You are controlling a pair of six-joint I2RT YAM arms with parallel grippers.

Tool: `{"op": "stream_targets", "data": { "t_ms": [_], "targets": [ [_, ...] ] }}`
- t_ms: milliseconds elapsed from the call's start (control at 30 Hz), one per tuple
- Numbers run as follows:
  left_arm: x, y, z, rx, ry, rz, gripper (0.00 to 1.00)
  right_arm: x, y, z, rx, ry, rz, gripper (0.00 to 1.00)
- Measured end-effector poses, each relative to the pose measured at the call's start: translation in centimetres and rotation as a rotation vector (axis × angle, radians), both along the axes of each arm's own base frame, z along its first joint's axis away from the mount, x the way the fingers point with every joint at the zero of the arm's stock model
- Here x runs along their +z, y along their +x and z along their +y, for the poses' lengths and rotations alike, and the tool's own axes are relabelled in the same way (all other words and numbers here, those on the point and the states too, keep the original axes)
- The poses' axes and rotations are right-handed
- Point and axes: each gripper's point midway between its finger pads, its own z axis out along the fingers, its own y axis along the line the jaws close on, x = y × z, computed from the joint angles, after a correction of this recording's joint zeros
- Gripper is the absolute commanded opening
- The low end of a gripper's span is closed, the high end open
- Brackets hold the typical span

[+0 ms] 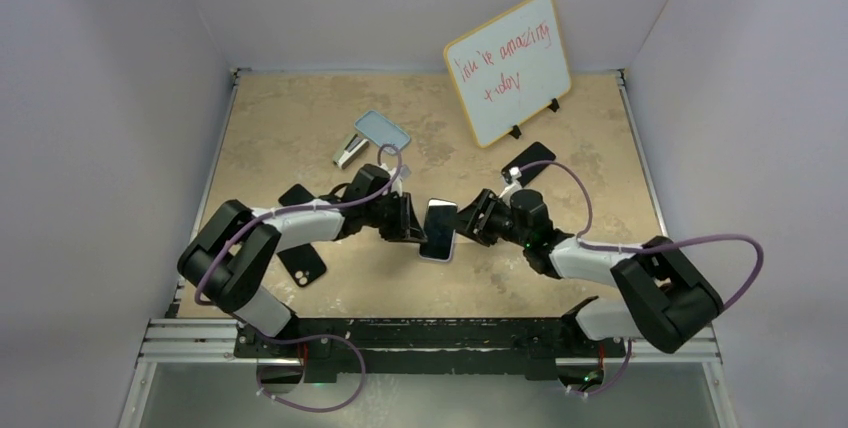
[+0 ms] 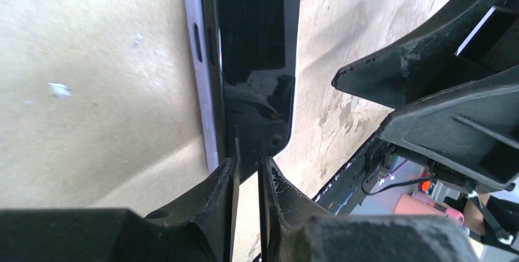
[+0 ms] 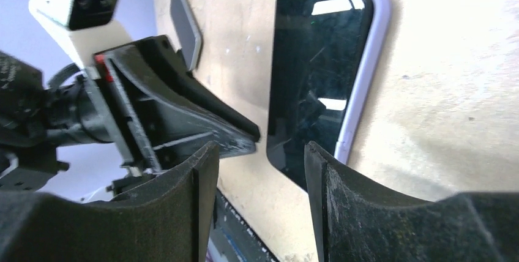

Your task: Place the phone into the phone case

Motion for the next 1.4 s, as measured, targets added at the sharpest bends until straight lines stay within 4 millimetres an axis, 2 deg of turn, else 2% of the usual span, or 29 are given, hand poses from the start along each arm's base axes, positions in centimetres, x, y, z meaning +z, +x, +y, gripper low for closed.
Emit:
{"op": "stream_targets", "data": {
  "t_ms": [100,233,467,733,867,1167,1400],
  "targets": [
    [0.8,1.4,0.9,0.045,-0.002,-0.035,0.29,-0.3,0.2,-0.8,-0.031,-0.063,0.008,0.59],
    [1.2,3.3,1.9,0.092,-0.004,-0.08,0.29,-0.9,0.6,-1.3,-0.05,-0.117,0.029,0.67],
    [-1.0,3.7,1.4,0.069,0.013,-0.049,0.27,-3.9,0.5,-1.5,-0.06,-0.169,0.116,0.75],
    [-1.7,3.6,1.5,0.063,0.022,-0.042,0.11,-3.7,1.3,0.1,-0.043,-0.159,0.101,0.76],
    [-1.9,3.4,1.7,0.061,0.034,-0.034,0.07,-3.6,1.5,1.0,-0.03,-0.143,0.091,0.76],
    [-2.7,2.3,2.3,0.056,0.042,-0.008,0.06,-2.9,1.7,1.8,-0.009,-0.092,0.071,0.76],
    [-2.7,1.8,2.7,0.064,0.049,-0.009,0.07,-0.3,2.1,3.3,0.016,0.068,-0.002,0.74]
  ]
}}
